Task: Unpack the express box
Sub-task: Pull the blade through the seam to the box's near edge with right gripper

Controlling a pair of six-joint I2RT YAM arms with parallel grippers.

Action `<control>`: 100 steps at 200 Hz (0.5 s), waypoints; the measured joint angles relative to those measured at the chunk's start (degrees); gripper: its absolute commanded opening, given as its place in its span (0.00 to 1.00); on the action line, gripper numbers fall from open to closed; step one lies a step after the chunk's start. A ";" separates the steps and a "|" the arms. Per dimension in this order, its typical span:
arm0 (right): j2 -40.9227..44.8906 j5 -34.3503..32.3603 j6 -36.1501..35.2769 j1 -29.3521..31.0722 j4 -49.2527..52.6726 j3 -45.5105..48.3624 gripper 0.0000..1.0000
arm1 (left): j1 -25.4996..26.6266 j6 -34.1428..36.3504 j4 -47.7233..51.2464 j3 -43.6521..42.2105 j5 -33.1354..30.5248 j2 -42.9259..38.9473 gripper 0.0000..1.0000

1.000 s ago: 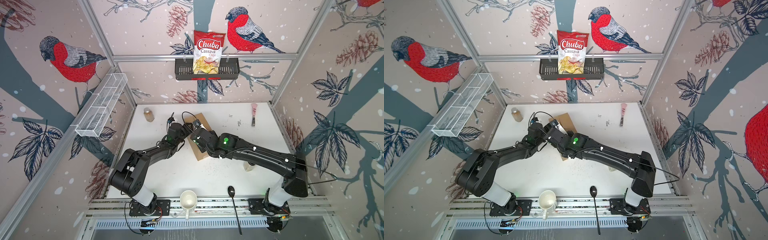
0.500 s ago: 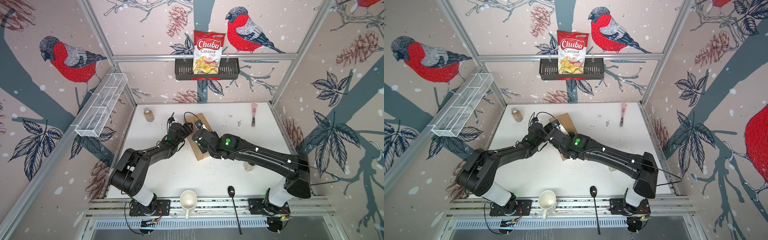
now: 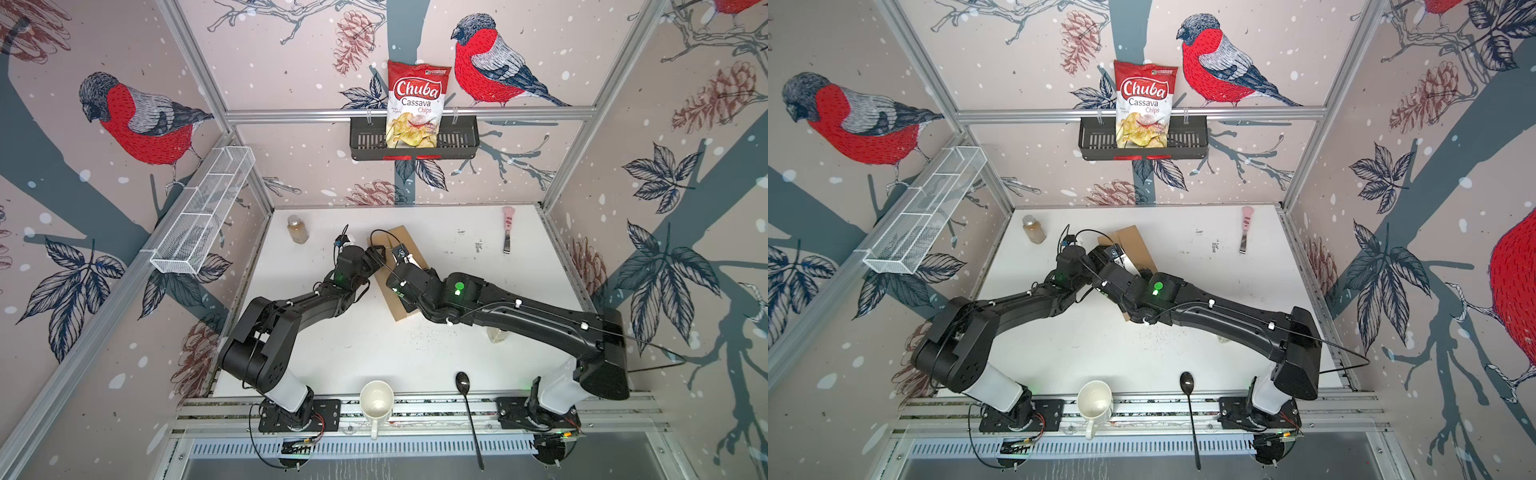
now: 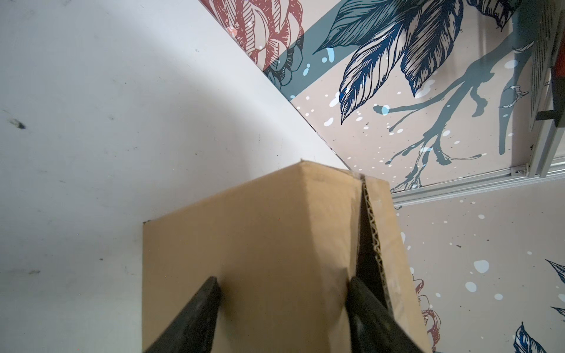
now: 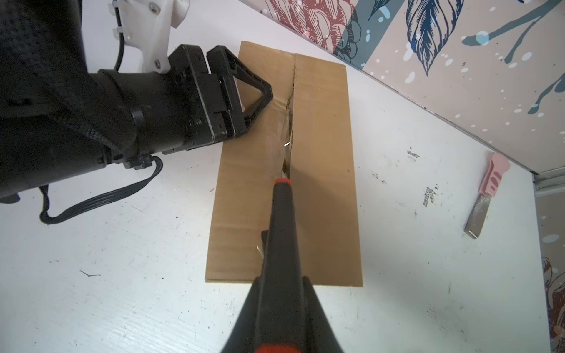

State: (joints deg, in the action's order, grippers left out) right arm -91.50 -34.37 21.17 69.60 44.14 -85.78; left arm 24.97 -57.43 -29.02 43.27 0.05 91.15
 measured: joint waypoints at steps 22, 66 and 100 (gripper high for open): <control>0.39 -0.28 0.39 0.52 1.05 0.09 0.00 | 0.02 -0.02 0.50 0.26 -0.02 0.00 0.65; 1.18 -1.03 1.51 1.22 2.84 0.09 0.00 | 0.04 -0.02 0.79 0.59 -0.02 0.24 0.65; 1.57 -1.51 2.78 2.14 4.07 0.26 0.00 | 0.04 -0.07 0.81 0.74 -0.02 0.39 0.65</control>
State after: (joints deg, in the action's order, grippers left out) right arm -89.93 -35.88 23.94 71.75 48.21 -85.52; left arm 25.02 -57.49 -28.21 44.01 0.03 91.55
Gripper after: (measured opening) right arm 0.112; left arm 0.649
